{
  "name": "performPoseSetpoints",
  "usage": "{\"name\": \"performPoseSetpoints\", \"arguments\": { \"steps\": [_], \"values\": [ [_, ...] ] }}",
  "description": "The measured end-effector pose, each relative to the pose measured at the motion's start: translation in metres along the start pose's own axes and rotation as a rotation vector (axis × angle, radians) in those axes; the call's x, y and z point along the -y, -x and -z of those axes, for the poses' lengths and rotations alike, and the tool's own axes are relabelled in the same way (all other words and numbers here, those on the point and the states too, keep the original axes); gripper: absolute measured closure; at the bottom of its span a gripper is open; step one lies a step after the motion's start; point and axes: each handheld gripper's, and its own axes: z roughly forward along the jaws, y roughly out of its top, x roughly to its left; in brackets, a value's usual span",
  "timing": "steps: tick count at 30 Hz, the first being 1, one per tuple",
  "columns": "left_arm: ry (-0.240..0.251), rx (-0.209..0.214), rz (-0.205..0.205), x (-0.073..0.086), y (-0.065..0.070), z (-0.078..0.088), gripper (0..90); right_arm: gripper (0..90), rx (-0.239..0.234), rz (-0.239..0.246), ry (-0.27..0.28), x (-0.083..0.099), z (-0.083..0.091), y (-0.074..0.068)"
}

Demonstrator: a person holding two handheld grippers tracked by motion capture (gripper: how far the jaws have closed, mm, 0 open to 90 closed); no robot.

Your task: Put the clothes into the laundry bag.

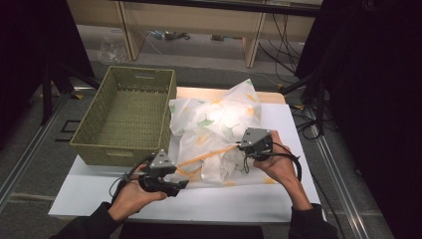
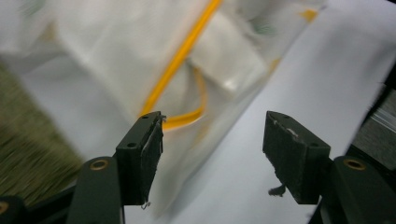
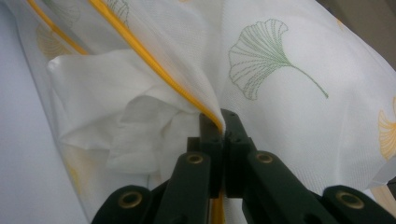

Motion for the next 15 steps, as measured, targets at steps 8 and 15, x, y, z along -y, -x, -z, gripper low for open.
{"name": "performPoseSetpoints", "arguments": {
  "steps": [8,15],
  "values": [
    [-0.095,0.043,-0.003,-0.020,0.004,-0.071,32.1,90.0,-0.002,0.007,-0.003,0.001,-0.002,-0.003],
    [-0.071,-0.009,0.064,-0.038,0.003,-0.122,31.9,90.0,-0.022,0.055,-0.026,0.006,-0.007,-0.007]
  ]
}}
